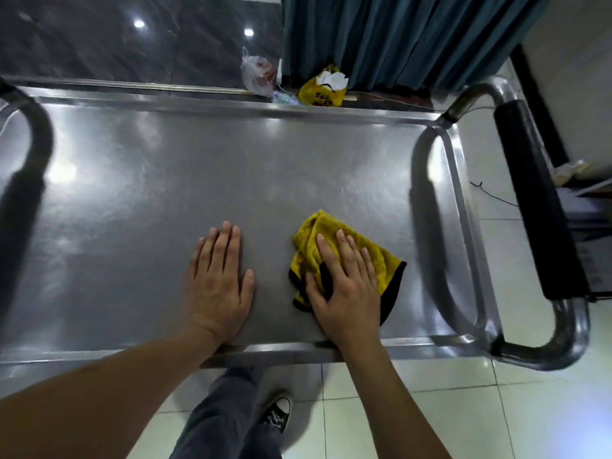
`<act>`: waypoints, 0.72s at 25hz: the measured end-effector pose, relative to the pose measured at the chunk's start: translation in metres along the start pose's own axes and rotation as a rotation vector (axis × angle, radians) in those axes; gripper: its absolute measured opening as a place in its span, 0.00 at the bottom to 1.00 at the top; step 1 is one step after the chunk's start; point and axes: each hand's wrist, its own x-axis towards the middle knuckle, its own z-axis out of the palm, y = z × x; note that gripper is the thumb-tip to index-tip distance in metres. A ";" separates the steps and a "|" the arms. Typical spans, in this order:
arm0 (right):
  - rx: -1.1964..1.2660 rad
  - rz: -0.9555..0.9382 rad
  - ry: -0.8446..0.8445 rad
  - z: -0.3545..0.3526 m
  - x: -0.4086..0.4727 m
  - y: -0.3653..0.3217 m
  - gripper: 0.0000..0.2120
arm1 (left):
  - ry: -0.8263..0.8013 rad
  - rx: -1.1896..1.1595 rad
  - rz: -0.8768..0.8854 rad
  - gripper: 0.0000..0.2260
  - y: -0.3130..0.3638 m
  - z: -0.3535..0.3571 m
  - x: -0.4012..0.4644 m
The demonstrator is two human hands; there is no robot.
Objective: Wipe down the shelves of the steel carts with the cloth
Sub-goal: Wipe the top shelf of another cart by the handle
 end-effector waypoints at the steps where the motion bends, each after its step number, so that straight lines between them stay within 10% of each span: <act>1: -0.007 0.053 0.021 -0.003 -0.003 0.007 0.28 | -0.025 0.027 -0.009 0.32 0.002 -0.001 0.001; 18: -0.033 0.355 -0.001 -0.071 -0.074 0.118 0.30 | -0.141 0.024 0.291 0.34 0.089 0.020 -0.062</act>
